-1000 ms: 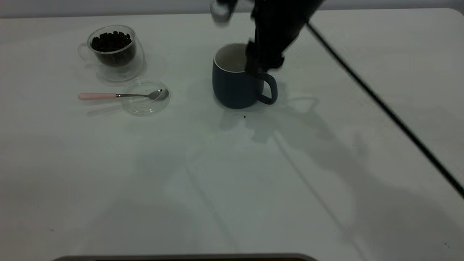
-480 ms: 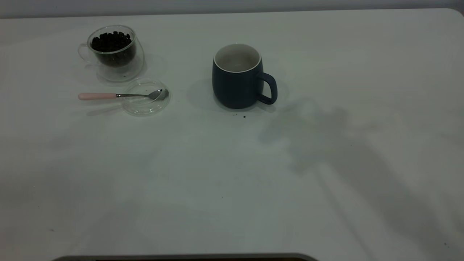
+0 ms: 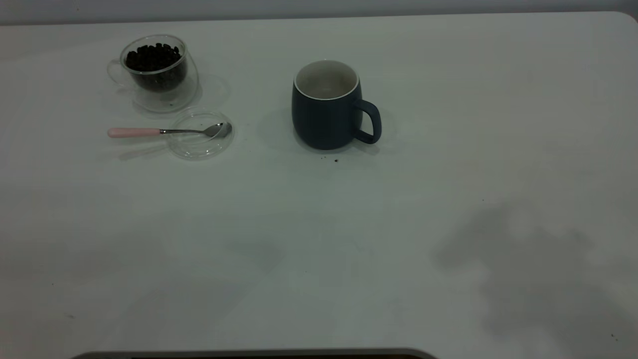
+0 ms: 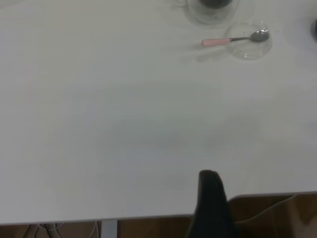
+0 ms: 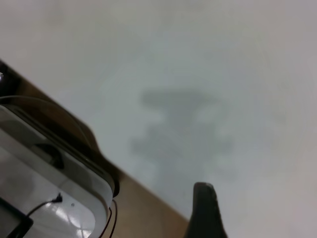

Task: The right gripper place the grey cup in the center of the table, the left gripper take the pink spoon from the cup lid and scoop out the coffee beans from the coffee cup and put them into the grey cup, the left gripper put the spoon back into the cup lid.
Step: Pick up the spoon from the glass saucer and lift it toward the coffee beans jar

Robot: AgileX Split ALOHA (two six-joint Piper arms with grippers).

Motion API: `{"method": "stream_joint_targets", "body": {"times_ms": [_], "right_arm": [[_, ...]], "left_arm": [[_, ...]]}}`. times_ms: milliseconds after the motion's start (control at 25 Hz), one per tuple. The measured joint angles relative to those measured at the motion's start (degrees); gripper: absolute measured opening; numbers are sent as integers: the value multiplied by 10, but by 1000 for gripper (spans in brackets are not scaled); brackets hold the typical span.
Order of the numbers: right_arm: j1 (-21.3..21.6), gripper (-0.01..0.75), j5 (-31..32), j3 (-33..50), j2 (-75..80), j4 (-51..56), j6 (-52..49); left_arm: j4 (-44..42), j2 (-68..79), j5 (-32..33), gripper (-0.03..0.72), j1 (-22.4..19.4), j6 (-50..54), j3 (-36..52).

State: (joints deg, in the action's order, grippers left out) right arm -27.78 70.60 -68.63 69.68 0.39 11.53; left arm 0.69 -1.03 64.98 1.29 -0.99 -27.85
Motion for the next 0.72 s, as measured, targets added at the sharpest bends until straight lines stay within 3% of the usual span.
{"method": "stream_joint_targets", "body": {"times_ms": [560,720], "right_arm": [[2,592,2,243,-366,-13,-98],[46,592,-21,324,-450,-1,-98]], "left_arm": [[0,0,0,588,0,0,0],[0,0,0,588,0,0,0]]}}
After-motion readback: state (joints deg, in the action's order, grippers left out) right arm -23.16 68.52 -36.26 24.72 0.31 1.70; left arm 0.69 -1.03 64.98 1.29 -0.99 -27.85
